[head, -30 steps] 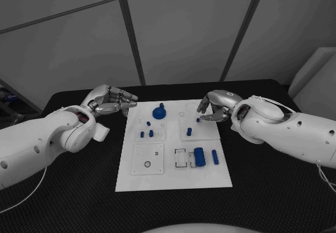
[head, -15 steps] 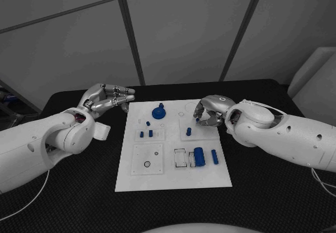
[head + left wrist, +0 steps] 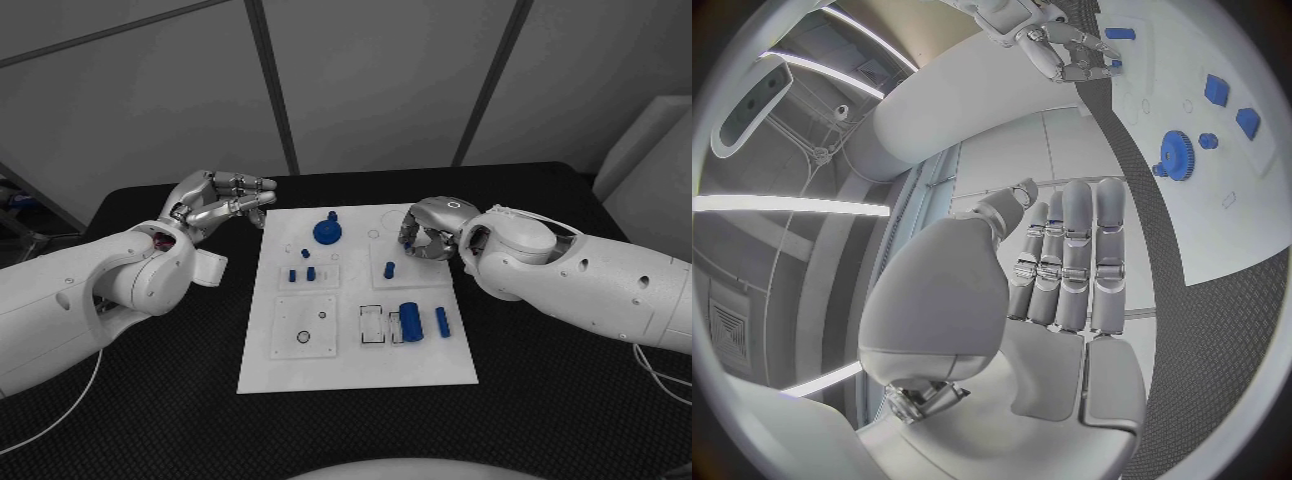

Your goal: Assemble the parts on the task board

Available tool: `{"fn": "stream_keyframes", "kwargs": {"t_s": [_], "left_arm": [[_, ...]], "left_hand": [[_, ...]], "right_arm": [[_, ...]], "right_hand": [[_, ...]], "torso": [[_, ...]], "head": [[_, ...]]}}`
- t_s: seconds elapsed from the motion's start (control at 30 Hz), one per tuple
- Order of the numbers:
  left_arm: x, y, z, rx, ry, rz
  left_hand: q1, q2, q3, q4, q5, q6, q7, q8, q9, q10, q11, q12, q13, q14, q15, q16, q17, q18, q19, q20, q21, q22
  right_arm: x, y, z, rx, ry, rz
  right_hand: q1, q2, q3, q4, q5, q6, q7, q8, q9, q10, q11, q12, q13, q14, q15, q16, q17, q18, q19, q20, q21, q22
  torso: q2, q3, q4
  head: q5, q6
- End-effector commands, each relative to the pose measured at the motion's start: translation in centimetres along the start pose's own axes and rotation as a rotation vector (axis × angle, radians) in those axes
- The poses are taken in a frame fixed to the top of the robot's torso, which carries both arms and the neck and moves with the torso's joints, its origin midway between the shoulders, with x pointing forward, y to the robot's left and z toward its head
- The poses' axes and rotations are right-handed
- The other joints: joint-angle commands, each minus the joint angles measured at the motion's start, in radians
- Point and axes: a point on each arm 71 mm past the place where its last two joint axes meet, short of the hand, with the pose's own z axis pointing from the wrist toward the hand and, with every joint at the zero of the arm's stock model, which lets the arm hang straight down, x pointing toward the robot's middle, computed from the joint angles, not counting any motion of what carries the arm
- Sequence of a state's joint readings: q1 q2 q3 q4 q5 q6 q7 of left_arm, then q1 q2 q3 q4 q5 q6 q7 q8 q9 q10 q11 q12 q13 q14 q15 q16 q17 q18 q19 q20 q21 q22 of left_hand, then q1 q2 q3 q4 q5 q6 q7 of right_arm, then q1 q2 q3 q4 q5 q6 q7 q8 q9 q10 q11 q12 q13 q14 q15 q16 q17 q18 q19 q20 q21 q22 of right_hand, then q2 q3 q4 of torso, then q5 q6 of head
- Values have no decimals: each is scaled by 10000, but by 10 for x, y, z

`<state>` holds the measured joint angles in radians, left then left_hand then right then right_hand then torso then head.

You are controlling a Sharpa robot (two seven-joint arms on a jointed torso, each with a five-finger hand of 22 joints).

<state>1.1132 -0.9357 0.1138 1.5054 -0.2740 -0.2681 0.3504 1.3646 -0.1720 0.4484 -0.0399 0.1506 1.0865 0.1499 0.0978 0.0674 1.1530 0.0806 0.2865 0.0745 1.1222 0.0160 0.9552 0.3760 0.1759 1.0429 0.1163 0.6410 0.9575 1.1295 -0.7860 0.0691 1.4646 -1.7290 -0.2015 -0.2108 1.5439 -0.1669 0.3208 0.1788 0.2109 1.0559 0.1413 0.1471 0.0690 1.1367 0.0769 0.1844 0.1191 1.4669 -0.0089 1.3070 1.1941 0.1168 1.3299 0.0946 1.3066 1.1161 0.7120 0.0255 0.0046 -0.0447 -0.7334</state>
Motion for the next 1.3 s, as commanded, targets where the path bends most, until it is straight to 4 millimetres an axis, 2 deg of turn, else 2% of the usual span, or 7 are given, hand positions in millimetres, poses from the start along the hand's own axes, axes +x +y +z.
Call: {"fn": "stream_keyframes", "kwargs": {"t_s": [0.03, 0.5, 0.83, 1.3], "left_arm": [[0, -1, 1, 130, -50, -94], [-1, 0, 1, 56, -98, -76], [-3, 0, 1, 10, -112, -67], [-6, 2, 1, -93, -155, -46]], "left_hand": [[-23, 64, 80, -12, 54, 62, 22, -46, -9, -38, 34, 71, -16, -34, -39, -75, -13, 67, -50, 2, -62, -14], [7, 115, 124, -32, 57, 48, 40, -67, -12, -72, 47, 77, -23, -36, -32, -128, -57, 67, -53, 4, -92, -30], [38, 129, 147, -59, 56, 47, 45, -75, -12, -89, 51, 83, -26, -35, -31, -155, -80, 68, -53, 3, -104, -34], [42, 107, 150, -85, 50, 34, 61, -91, -14, -135, 70, 78, -34, -37, -21, -188, -108, 66, -54, 4, -117, -38]], "right_arm": [[2, 1, 1, 18, 203, -308], [4, 6, 2, -69, -34, -433], [-1, 11, 0, -179, -715, -362], [-9, 18, -8, -455, -1404, -155]], "right_hand": [[98, 23, 166, -54, -70, 131, -7, -32, 19, 132, -10, -52, -22, 355, 21, 78, 25, -212, 19, 48, 65, 50], [66, 321, 925, -773, -259, 1107, -229, 275, 189, 1118, -290, 79, 89, 388, -210, 237, 130, -305, 263, -156, 412, 568], [-24, 338, 1187, -1063, -217, 1150, -224, 217, 205, 1226, -301, -55, 132, 390, -225, 265, 133, -322, 291, -192, 472, 651], [-142, 298, 1340, -1228, -184, 1141, -201, 155, 205, 1244, -280, -163, 156, 389, -211, 279, 126, -331, 305, -187, 508, 702]], "torso": [[2, -3, -4], [-2, 2, -5], [-6, 8, -6], [-6, 5, -12]], "head": [[-21, -12], [-5, -57], [6, -49], [-14, -23]]}}
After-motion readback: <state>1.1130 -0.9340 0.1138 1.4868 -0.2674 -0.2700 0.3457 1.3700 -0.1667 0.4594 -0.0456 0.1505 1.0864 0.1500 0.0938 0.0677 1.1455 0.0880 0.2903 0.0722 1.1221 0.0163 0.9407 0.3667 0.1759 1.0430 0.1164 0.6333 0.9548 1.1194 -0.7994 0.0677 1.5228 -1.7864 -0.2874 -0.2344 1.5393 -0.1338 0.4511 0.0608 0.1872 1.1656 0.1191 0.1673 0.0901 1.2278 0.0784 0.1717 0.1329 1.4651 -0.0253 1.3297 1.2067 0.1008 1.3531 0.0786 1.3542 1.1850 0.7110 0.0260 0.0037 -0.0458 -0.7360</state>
